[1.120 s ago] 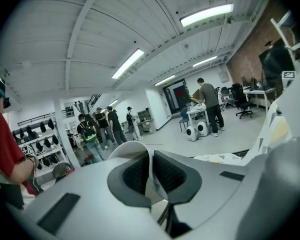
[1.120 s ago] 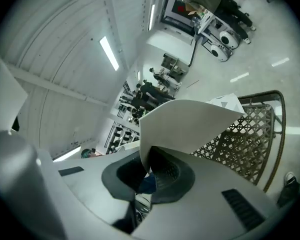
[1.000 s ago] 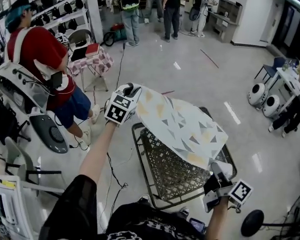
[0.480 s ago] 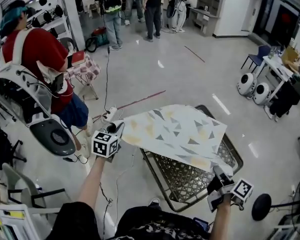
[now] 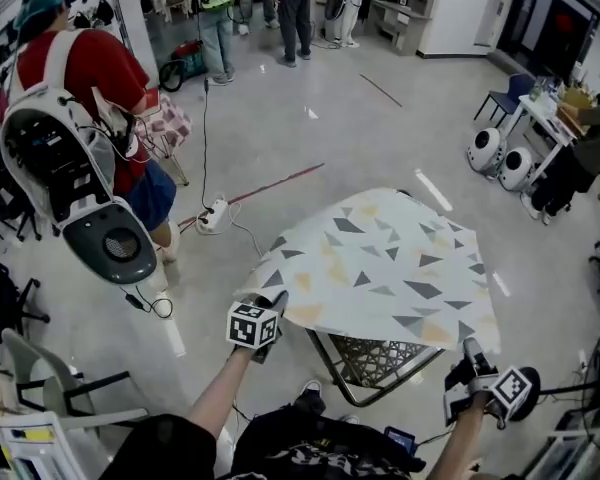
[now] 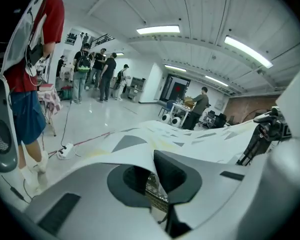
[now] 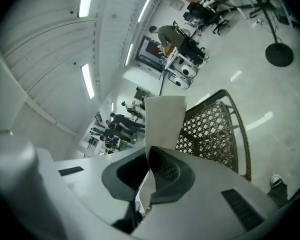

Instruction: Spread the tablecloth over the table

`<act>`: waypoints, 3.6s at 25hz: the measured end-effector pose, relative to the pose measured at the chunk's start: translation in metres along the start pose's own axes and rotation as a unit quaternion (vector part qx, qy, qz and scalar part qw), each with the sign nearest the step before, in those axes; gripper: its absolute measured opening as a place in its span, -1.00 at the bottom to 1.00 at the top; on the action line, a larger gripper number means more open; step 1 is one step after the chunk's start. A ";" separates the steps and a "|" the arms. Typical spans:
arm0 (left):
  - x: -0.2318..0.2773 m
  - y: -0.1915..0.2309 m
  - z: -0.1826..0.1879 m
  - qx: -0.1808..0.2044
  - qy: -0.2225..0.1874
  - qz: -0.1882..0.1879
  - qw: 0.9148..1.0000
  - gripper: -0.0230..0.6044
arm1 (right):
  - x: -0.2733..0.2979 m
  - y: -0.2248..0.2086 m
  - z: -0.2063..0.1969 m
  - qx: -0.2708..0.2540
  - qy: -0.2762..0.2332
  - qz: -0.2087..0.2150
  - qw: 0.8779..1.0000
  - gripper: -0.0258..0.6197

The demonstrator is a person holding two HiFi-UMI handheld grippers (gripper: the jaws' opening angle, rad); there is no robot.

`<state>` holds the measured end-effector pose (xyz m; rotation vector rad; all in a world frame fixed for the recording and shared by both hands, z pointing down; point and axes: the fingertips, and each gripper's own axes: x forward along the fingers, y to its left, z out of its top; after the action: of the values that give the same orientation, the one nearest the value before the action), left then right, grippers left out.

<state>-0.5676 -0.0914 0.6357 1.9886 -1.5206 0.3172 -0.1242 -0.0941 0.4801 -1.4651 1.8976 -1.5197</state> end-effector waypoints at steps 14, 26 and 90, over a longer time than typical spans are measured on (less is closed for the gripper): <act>0.027 -0.086 -0.123 -0.015 0.097 -0.036 0.995 -0.86 | -0.068 -0.148 -0.063 0.005 0.082 -0.144 0.986 -0.87; 0.036 0.000 -0.059 0.123 0.111 0.071 0.984 -0.84 | -0.032 -0.182 -0.138 0.026 0.192 -0.112 0.975 -0.86; -0.037 -0.330 -0.095 0.228 0.049 -0.306 0.923 -0.44 | -0.132 -0.066 -0.112 -0.233 -0.011 -0.058 0.971 -0.53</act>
<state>-0.2546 0.0450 0.5854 2.6425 -0.7314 0.5257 -0.1158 0.0822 0.5351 -1.8018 2.2978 -1.1368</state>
